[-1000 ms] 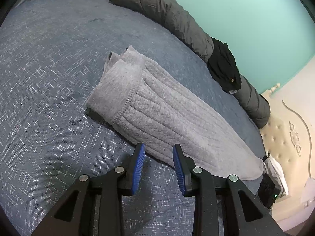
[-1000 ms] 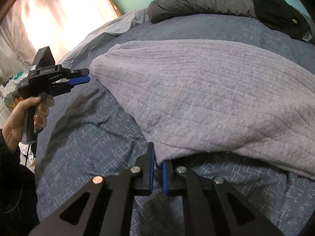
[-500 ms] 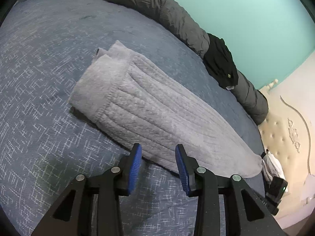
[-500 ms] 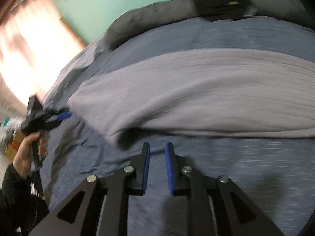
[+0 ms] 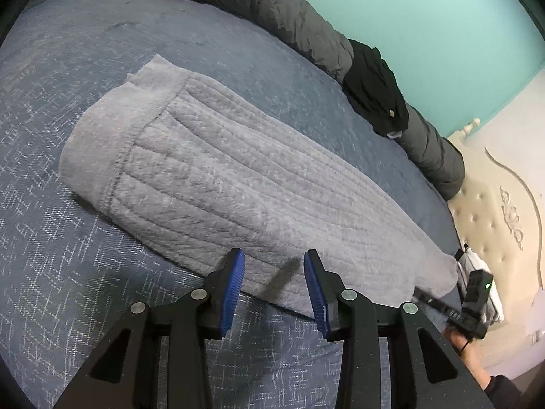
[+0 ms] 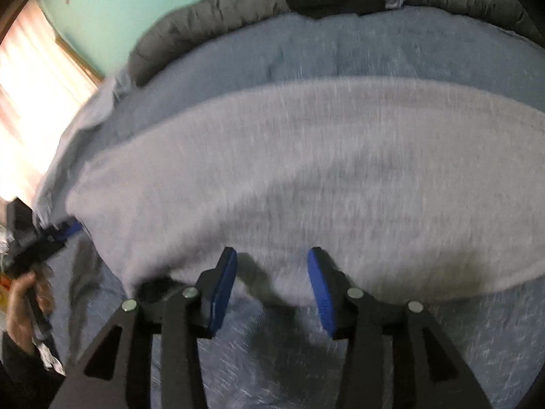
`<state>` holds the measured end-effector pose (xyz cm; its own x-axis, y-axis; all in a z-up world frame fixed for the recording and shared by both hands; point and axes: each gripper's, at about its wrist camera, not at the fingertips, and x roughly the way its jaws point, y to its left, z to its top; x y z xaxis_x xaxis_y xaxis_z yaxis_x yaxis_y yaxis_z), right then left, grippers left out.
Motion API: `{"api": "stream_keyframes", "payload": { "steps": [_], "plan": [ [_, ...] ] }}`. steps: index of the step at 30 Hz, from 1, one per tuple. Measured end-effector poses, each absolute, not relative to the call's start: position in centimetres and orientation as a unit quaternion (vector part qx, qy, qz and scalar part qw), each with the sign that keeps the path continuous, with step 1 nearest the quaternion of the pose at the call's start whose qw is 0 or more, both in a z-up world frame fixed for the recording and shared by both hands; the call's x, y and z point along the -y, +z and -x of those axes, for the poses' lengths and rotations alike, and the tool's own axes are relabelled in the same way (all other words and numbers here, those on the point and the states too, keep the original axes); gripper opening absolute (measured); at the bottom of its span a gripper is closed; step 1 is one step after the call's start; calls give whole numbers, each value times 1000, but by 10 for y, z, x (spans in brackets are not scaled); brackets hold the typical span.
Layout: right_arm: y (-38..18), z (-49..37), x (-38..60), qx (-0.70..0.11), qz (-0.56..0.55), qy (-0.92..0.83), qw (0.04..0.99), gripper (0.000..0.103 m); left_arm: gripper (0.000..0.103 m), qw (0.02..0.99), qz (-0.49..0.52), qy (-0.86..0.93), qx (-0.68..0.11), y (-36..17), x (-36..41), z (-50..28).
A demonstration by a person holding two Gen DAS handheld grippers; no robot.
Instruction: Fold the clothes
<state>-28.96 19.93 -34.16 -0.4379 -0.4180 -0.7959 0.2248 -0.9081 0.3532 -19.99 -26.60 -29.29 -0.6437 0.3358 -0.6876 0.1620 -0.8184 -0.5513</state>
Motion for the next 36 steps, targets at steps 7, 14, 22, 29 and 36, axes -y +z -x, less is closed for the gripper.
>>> {"api": "stream_keyframes", "payload": {
  "steps": [7, 14, 22, 29, 36],
  "plan": [
    [-325, 273, -210, 98, -468, -858, 185, 38, 40, 45, 418, 857, 297, -293, 267, 198],
    [-327, 293, -165, 38, -488, -850, 196, 38, 40, 51, 420, 858, 290, -293, 262, 198],
    [-335, 287, -171, 35, -523, -831, 185, 37, 40, 54, 420, 859, 289, -292, 263, 200],
    [-329, 300, -157, 27, -507, -841, 186, 40, 41, 54, 420, 859, 287, -294, 261, 199],
    [-336, 295, -160, 17, -504, -840, 199, 39, 41, 55, 423, 858, 286, -295, 257, 207]
  ]
}}
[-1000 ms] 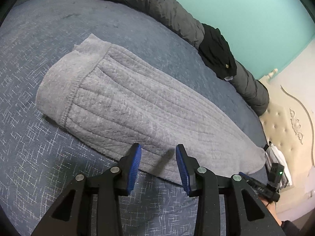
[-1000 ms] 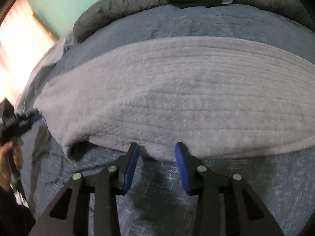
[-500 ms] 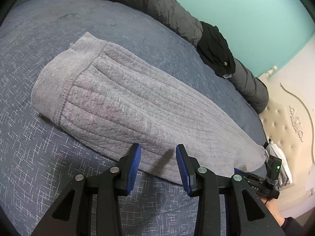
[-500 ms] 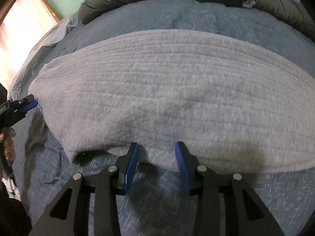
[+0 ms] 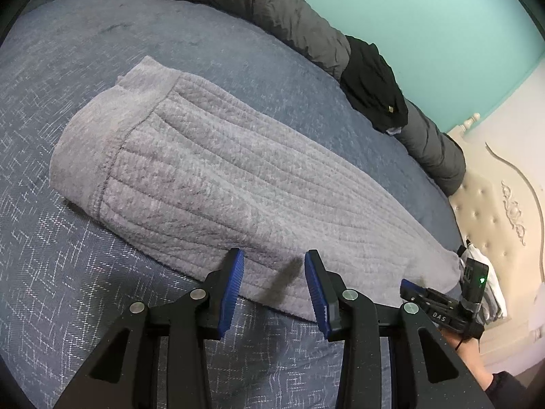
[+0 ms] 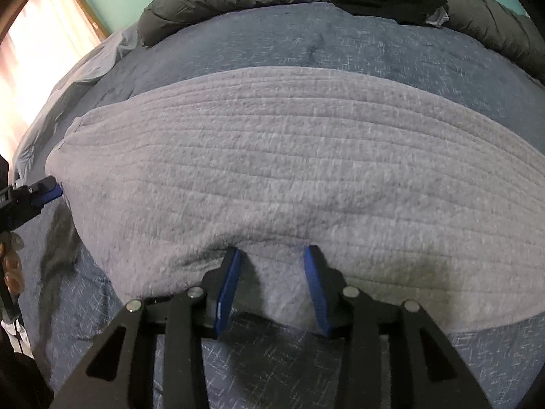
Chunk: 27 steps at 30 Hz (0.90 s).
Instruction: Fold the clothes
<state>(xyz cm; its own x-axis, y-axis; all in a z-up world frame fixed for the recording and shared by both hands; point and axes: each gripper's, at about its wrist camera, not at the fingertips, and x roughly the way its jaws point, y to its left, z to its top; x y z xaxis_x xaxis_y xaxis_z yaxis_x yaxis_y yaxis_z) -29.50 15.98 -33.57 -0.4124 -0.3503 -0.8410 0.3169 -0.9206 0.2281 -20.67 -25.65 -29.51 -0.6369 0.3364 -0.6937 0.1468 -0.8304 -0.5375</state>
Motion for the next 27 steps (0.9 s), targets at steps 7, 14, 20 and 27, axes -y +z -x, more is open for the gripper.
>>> {"api": "stream_keyframes", "payload": {
  "steps": [7, 14, 20, 27],
  "plan": [
    [-305, 294, -245, 95, -463, -868, 156, 40, 41, 56, 425, 858, 283, -295, 253, 209],
    [-303, 287, -423, 233, -434, -871, 2, 49, 45, 51, 423, 863, 273, -294, 242, 214],
    [-294, 271, -524, 257, -403, -873, -99, 59, 46, 40, 419, 868, 265, -291, 235, 219],
    [-302, 278, -571, 279, -391, -867, -132, 62, 46, 25, 405, 874, 267, -289, 237, 220]
  ]
}}
